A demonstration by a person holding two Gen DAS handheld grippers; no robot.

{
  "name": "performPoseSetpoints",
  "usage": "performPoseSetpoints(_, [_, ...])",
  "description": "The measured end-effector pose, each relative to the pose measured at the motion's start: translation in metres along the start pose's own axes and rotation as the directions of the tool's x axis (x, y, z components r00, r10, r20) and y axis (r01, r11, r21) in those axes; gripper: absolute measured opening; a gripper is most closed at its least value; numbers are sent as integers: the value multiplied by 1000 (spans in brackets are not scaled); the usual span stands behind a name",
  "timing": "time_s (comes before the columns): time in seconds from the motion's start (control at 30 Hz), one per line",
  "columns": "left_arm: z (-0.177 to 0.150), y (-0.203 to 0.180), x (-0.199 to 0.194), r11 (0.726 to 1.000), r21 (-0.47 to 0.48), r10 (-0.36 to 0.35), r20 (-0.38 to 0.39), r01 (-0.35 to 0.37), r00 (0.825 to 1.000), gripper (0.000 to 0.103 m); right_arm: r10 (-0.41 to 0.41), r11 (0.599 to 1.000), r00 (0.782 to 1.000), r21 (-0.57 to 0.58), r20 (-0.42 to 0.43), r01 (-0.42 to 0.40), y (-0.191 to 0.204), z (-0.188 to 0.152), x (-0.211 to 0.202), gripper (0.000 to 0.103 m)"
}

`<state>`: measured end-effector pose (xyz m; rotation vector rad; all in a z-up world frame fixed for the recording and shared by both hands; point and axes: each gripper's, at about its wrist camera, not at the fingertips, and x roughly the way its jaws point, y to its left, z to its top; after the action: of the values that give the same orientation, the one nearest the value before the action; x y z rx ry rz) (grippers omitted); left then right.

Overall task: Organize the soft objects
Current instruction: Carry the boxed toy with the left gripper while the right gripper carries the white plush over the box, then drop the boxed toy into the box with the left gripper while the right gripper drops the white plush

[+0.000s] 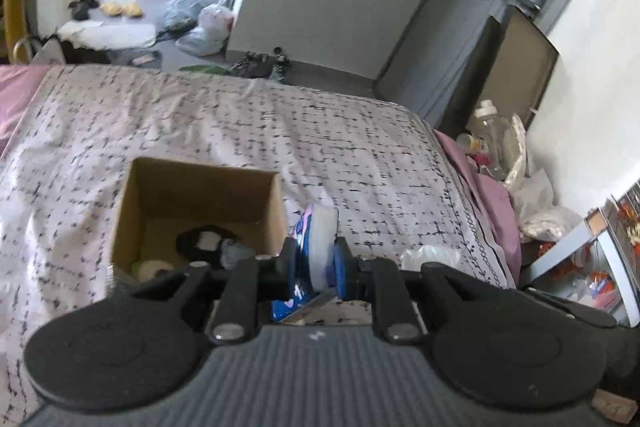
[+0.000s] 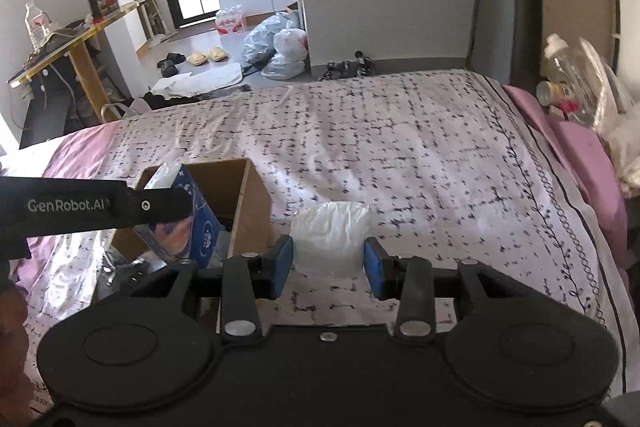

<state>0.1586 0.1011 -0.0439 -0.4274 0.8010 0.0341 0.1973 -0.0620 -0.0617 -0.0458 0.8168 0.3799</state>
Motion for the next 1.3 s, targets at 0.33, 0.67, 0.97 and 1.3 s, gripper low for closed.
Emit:
performPoseSetpoints(0.33, [9,34,-7,999,-25,44,33,-43,998,17,16,997,1000,-74,-4,-16,34,7,5,39])
performPoseSetpoints(0.67, [13,64,7,995,-54,79,5,-78,997,18,46,992,999,-118,-17,-48,60,9,16,39])
performPoseSetpoints(0.97, [25,79,23,991,-82,102,-16,-103,995,19,72,986,997,-151,-27,-75,75,13,26,39])
performPoseSetpoints(1.3, [17,94,39,976,-113,177,-80,-186,981,41,90,981,995,-165,-54,-97,82,16,41,39])
